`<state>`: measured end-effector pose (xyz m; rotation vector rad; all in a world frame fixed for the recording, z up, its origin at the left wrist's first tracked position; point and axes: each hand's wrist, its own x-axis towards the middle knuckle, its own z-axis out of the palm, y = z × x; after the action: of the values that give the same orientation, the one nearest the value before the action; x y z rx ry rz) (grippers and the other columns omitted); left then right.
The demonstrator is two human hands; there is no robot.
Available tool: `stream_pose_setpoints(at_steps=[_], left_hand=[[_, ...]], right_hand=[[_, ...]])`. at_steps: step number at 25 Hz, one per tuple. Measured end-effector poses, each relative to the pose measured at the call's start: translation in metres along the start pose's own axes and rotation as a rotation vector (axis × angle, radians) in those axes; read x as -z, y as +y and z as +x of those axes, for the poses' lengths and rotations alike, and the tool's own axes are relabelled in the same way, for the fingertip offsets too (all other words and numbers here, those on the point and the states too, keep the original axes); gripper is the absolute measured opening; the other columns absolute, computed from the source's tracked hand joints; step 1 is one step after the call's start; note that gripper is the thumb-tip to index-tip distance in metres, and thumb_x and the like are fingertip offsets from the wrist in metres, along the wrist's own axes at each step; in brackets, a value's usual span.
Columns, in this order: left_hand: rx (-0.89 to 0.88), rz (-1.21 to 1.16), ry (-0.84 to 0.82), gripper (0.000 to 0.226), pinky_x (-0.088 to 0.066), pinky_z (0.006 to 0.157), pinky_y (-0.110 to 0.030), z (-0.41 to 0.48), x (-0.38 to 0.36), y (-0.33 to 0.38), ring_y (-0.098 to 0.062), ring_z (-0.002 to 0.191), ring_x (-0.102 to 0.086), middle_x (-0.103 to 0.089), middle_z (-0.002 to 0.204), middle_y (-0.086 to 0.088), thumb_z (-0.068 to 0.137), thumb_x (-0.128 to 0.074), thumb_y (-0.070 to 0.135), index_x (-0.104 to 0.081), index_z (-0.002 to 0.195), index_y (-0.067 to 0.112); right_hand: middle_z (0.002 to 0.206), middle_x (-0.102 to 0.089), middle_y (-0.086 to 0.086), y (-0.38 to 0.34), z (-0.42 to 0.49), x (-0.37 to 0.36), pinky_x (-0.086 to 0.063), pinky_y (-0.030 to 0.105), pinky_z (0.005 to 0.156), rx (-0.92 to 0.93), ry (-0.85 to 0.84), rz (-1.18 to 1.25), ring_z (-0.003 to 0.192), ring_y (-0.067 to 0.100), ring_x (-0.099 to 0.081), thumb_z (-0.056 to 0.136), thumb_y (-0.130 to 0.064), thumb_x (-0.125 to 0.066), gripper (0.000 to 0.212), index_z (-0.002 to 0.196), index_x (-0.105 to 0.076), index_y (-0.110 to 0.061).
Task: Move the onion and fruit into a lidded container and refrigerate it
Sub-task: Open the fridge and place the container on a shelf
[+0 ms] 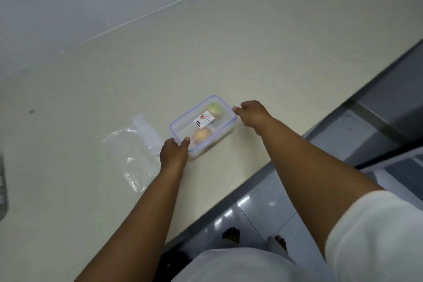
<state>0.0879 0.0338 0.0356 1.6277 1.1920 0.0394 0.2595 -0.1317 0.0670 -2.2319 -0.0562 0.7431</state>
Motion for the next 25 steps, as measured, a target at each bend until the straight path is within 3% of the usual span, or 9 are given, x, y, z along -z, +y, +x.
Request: stream_pose_setpoints(at_steps=[3,5,10,12,15,18,22,25], left_hand=[[0.019,-0.072,-0.016,0.062,-0.044,0.106,-0.043,0.008,-0.004,-0.008,-0.03,0.12,-0.057,-0.055,0.14,-0.01,0.088,-0.06,0.03,-0.039,0.144,0.014],[-0.006,-0.111,-0.036,0.064,-0.045,0.106,-0.047,0.009,-0.007,-0.015,-0.03,0.12,-0.058,-0.056,0.138,-0.01,0.088,-0.058,0.022,-0.033,0.147,0.019],[-0.09,-0.079,-0.124,0.061,-0.044,0.106,-0.05,-0.011,-0.027,-0.013,-0.029,0.123,-0.056,-0.057,0.138,-0.009,0.09,-0.055,0.019,-0.034,0.147,0.025],[-0.142,-0.058,-0.207,0.06,-0.044,0.106,-0.051,-0.029,-0.045,-0.007,-0.027,0.124,-0.055,-0.056,0.139,-0.007,0.092,-0.055,0.021,-0.033,0.148,0.026],[-0.219,-0.031,-0.37,0.056,-0.051,0.099,-0.046,-0.059,-0.086,0.002,-0.025,0.117,-0.059,-0.056,0.135,-0.006,0.095,-0.053,0.018,-0.035,0.147,0.026],[-0.286,0.051,-0.509,0.053,-0.053,0.094,-0.037,-0.096,-0.142,0.011,-0.022,0.116,-0.06,-0.057,0.133,-0.004,0.095,-0.054,0.018,-0.038,0.145,0.024],[-0.43,0.159,-0.784,0.041,-0.051,0.096,-0.04,-0.149,-0.235,0.022,-0.013,0.112,-0.064,-0.068,0.12,0.007,0.093,-0.052,0.011,-0.058,0.122,0.04],[-0.435,0.258,-0.931,0.045,-0.049,0.101,-0.046,-0.189,-0.308,0.03,-0.02,0.118,-0.06,-0.066,0.125,0.003,0.091,-0.054,0.01,-0.057,0.127,0.037]], right_hand=[[0.129,-0.06,0.015,0.002,0.011,-0.019,-0.047,0.042,0.1,0.034,-0.056,-0.03,0.113,0.034,-0.059,0.093,-0.034,-0.054,0.042,0.124,-0.06,-0.006],[0.121,-0.064,0.01,0.013,0.007,-0.025,-0.048,0.036,0.093,0.076,-0.021,0.0,0.109,0.03,-0.06,0.091,-0.028,-0.056,0.033,0.119,-0.062,-0.011],[0.121,-0.064,0.007,0.066,-0.025,-0.008,-0.051,0.045,0.097,-0.003,0.083,0.254,0.107,0.03,-0.063,0.087,-0.026,-0.063,0.037,0.122,-0.058,-0.013],[0.119,-0.064,0.003,0.099,-0.045,0.012,-0.053,0.042,0.094,-0.032,0.157,0.34,0.108,0.026,-0.063,0.086,-0.028,-0.065,0.038,0.122,-0.059,-0.014],[0.101,-0.066,-0.01,0.152,-0.08,0.044,-0.053,0.028,0.079,-0.048,0.31,0.467,0.097,0.017,-0.064,0.085,-0.029,-0.064,0.027,0.111,-0.063,-0.024],[0.103,-0.066,-0.009,0.212,-0.118,0.079,-0.051,0.028,0.08,-0.125,0.462,0.553,0.094,0.011,-0.065,0.085,-0.03,-0.065,0.026,0.111,-0.063,-0.027],[0.101,-0.067,-0.014,0.296,-0.161,0.134,-0.047,0.018,0.069,-0.235,0.664,0.636,0.088,-0.001,-0.063,0.086,-0.031,-0.066,0.018,0.102,-0.061,-0.037],[0.099,-0.065,-0.016,0.355,-0.184,0.174,-0.045,0.016,0.067,-0.324,0.792,0.689,0.088,-0.003,-0.061,0.086,-0.033,-0.067,0.021,0.104,-0.059,-0.04]])
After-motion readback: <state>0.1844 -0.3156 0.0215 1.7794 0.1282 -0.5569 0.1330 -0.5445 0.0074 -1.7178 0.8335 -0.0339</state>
